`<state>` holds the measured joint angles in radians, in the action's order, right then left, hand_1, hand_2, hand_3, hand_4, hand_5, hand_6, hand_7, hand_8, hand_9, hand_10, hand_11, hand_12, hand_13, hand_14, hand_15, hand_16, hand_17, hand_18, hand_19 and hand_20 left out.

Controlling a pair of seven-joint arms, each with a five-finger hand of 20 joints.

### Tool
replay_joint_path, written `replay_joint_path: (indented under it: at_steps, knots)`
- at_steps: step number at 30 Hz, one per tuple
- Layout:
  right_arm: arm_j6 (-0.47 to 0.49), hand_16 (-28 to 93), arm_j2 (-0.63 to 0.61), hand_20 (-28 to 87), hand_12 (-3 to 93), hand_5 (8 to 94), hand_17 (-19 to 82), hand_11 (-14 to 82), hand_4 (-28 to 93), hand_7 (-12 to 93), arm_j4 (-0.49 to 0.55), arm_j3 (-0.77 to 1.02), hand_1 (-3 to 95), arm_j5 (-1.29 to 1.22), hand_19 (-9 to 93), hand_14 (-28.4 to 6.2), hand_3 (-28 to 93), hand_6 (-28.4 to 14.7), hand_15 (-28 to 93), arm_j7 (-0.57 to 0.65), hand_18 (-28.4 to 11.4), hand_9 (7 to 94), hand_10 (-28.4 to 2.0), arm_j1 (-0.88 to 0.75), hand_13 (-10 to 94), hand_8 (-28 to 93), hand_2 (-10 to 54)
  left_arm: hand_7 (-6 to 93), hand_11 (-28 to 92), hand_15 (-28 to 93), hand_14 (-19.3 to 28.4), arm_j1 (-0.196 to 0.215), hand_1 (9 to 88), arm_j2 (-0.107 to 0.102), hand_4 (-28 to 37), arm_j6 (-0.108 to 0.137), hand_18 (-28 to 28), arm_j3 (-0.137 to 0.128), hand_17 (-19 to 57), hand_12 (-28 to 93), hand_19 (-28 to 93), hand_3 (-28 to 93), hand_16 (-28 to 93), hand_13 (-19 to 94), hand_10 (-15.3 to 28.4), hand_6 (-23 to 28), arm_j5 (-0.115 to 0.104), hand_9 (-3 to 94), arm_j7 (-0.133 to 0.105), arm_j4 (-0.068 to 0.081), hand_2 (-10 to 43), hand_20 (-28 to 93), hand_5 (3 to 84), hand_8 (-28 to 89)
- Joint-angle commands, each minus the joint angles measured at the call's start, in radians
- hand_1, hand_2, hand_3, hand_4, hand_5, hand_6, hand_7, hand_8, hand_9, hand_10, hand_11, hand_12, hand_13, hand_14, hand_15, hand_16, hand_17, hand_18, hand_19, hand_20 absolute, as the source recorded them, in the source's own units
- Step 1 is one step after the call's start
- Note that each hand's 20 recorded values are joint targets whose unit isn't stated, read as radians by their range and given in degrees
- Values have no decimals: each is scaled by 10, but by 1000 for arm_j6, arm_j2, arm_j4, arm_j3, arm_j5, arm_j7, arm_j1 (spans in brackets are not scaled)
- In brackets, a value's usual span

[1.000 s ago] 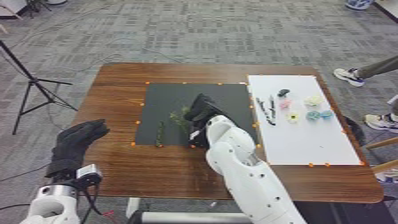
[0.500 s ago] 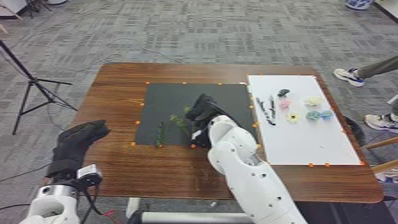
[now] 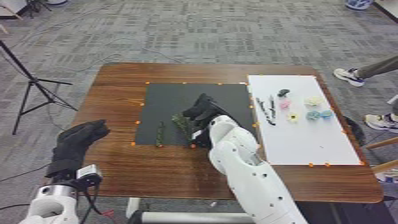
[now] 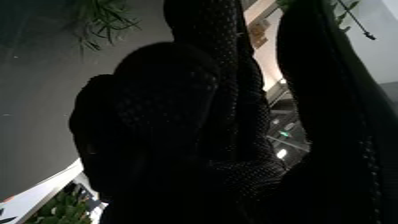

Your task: Arrange flowers

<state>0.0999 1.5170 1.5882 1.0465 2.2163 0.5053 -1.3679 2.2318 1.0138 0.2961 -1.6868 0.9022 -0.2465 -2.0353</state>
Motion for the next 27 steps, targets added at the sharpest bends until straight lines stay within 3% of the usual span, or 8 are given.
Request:
replay_joint_path:
  at_steps: [1,6,10,15,19,22,25,27]
  knots:
    - [-35,218,-32,465,160,815,707,304,-110,256,60,19,415,-32,932,-16,597,-36,594,-14,-110,937,-103,32,937,49,-95,201,233,260,174,18,336,8,-119,-8,112,-7,113,138,121,720,-11,461,139,28,4,560,1,-11,13,231,571,-75]
    - [-31,220,-40,463,163,814,708,300,-115,269,79,44,388,-51,932,-17,622,-36,593,-15,-110,937,-104,50,937,-71,-95,201,233,259,174,16,336,11,-118,-12,112,-3,113,138,121,719,-11,460,139,28,6,560,0,-11,10,231,573,-75]
    - [-24,219,-89,463,163,814,707,299,-115,276,147,79,380,-86,932,-17,623,-36,593,-24,-110,937,-106,49,937,-92,-95,200,233,260,174,20,335,13,-117,-11,112,-7,113,139,120,717,-10,460,139,28,5,560,-2,-13,10,231,573,-75]
    - [5,219,-237,463,164,815,706,301,-112,278,328,182,378,-145,932,-17,618,-36,591,-65,-109,937,-105,11,937,-94,-95,200,233,260,174,28,335,19,-116,-3,112,-10,113,139,120,717,-10,460,139,28,2,559,-12,-16,9,231,572,-74]
    - [-22,255,-388,497,193,774,676,226,-116,257,503,372,378,-124,932,-22,620,-39,552,-169,-123,929,-112,-97,937,-91,-95,199,233,260,173,37,334,20,-115,-1,112,-16,112,138,120,717,-10,460,138,28,1,560,-16,-19,7,231,572,-74]
    - [-99,341,-476,492,198,686,561,183,-125,195,567,520,380,-87,925,-46,623,-34,469,-215,-169,827,-129,-206,898,-75,-95,199,233,259,173,37,335,23,-115,3,112,-19,113,138,120,717,-10,461,138,28,1,561,-16,-18,4,231,573,-75]
    - [-163,333,-509,466,194,622,419,159,-143,164,572,632,369,-51,849,-92,636,-40,458,-226,-212,735,-150,-313,780,-67,-95,201,233,260,173,35,335,22,-115,-3,112,-19,112,139,120,717,-10,461,138,28,5,561,-12,-17,2,231,571,-74]
    - [-148,312,-494,489,192,591,355,151,-170,158,564,673,348,-56,787,-115,651,-41,461,-206,-227,686,-157,-361,724,-65,-95,201,233,260,173,39,335,23,-115,-5,112,-22,112,139,121,717,-10,461,138,28,3,560,-12,-19,0,231,571,-74]
